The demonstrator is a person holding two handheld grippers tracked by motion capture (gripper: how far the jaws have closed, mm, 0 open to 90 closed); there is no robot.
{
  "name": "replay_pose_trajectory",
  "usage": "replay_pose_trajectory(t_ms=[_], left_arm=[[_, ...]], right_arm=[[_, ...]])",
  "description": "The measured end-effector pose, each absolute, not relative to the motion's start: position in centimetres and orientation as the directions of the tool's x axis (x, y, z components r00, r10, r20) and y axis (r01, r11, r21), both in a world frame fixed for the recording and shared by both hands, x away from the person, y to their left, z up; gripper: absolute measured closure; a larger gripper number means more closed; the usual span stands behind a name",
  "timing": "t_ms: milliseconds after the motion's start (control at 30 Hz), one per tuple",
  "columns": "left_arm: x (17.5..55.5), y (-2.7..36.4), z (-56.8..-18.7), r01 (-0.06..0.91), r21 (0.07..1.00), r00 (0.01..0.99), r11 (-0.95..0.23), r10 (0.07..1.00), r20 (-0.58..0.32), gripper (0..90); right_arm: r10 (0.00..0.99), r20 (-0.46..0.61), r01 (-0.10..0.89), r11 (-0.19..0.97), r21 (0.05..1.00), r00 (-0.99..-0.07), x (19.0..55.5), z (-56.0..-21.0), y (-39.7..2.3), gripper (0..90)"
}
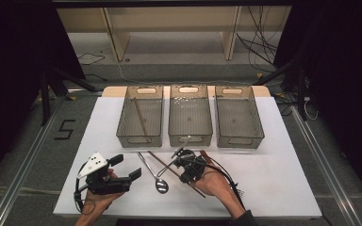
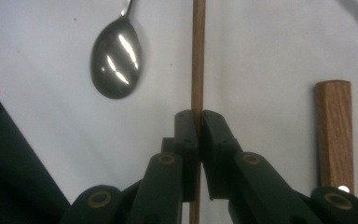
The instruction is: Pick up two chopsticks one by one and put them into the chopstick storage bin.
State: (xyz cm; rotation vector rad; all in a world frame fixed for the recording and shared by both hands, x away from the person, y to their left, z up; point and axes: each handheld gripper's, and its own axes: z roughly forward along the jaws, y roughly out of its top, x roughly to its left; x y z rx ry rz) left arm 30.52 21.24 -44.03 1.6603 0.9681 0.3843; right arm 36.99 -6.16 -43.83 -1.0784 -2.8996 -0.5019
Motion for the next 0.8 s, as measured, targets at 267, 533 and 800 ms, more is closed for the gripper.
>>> replay_pose_trajectory(t_ms=[267, 533, 800], left_arm=[[30.5, 21.3, -44.0, 0.398, 0.916, 0.607, -0.041, 0.761, -0.23, 7.8], [30.5, 21.3, -44.0, 0.398, 0.917, 0.608, -0.041, 0.76, -0.229, 7.8], [30.5, 21.3, -44.0, 0.397, 0.917, 0.608, -0.04, 0.76, -0.23, 7.8]], right_arm=[[0.624, 0.126, 0.623, 0.697, 0.356, -0.771, 37.2, -42.1, -6.5, 85.6], [0.625, 0.152, 0.623, 0.663, 0.414, -0.766, 38.1, -40.8, -6.6, 85.6], [0.621, 0.168, 0.617, 0.635, 0.465, -0.766, 39.2, -40.0, -5.8, 85.6]])
